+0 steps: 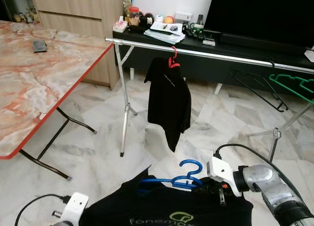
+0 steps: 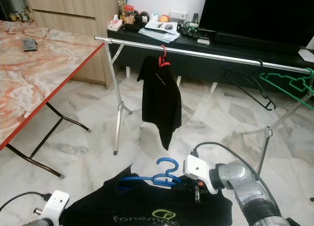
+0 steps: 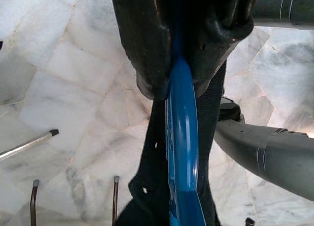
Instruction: Hang hanger
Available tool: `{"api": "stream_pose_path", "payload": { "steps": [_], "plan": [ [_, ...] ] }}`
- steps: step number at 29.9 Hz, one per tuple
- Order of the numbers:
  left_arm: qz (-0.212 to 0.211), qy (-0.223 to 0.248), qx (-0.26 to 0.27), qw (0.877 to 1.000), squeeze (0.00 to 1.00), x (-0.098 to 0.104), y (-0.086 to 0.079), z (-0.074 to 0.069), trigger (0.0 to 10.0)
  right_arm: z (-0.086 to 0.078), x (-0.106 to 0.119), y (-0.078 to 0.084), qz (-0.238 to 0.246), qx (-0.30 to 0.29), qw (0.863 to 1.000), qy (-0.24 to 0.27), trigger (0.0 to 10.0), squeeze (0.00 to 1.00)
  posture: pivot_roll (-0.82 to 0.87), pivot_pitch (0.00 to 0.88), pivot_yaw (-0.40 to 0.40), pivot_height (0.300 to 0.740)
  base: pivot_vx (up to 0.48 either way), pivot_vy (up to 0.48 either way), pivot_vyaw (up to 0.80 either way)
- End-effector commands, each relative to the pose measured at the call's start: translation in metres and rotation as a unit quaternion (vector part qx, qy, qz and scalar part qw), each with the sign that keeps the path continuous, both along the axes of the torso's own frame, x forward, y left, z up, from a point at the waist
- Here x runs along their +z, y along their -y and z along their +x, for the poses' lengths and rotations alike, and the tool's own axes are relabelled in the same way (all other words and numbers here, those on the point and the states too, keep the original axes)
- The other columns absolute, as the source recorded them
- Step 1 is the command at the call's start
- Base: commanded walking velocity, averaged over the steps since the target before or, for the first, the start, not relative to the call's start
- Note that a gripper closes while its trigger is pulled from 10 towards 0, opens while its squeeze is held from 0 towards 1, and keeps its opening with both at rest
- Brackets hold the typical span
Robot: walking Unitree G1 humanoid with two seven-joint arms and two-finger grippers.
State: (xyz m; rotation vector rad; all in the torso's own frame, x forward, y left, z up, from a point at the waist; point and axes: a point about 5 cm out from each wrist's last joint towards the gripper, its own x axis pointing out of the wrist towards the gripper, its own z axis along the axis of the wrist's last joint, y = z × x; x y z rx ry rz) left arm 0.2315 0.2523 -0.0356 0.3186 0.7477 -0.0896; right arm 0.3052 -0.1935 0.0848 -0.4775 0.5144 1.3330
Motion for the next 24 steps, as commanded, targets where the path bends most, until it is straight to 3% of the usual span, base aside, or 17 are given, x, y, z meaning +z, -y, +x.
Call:
{"api": "stream_pose_path", "payload": {
  "steps": [1, 9, 10, 11, 15, 18, 22, 24],
  "plan": [
    [0.054, 0.002, 0.014, 0.998, 0.00, 0.006, -0.021, -0.001, 10.0, 0.003, 0.005, 0.008, -0.016, -0.006, 1.000, 0.008, 10.0, 0.00, 0.12, 0.080, -0.100, 0.740, 0.000, 0.000, 0.00],
    [0.032, 0.056, -0.008, 0.998, 0.00, 0.015, -0.014, 0.009, 10.0, 0.005, 0.002, 0.009, -0.048, -0.006, 0.999, 0.020, 10.0, 0.00, 0.12, 0.079, -0.105, 0.740, 0.000, 0.000, 0.00],
    [0.019, 0.065, -0.008, 0.998, 0.55, 0.017, -0.013, 0.010, 10.0, 0.004, 0.002, 0.009, -0.046, -0.006, 0.999, 0.019, 10.0, 0.00, 0.12, 0.080, -0.107, 0.740, 0.000, 0.000, 0.00],
    [0.016, 0.067, -0.013, 0.998, 1.00, 0.017, -0.012, 0.010, 10.0, 0.004, 0.002, 0.009, -0.046, -0.004, 0.999, 0.018, 10.0, 0.00, 0.12, 0.081, -0.108, 0.740, 0.000, 0.000, 0.00],
    [0.031, 0.070, -0.042, 0.996, 1.00, 0.018, -0.011, 0.011, 10.0, 0.004, 0.002, 0.009, -0.047, -0.002, 0.999, 0.019, 10.0, 0.00, 0.12, 0.082, -0.109, 0.740, 0.000, 0.000, 0.00],
    [0.016, 0.071, -0.065, 0.995, 1.00, 0.019, -0.009, 0.011, 10.0, 0.005, 0.002, 0.008, -0.048, -0.004, 0.999, 0.024, 10.0, 0.00, 0.12, 0.082, -0.109, 0.740, 0.000, 0.000, 0.00],
    [0.022, 0.053, -0.181, 0.982, 1.00, 0.022, 0.001, 0.012, 10.0, 0.008, 0.006, 0.008, -0.047, -0.001, 0.998, 0.029, 10.0, 0.00, 0.12, 0.080, -0.116, 0.740, 0.000, 0.000, 0.00],
    [0.010, 0.072, -0.182, 0.981, 1.00, 0.028, 0.002, 0.018, 10.0, 0.008, 0.006, 0.008, -0.050, 0.004, 0.998, 0.028, 10.0, 0.00, 0.12, 0.080, -0.118, 0.740, 0.000, 0.000, 0.00]
  ]
}}
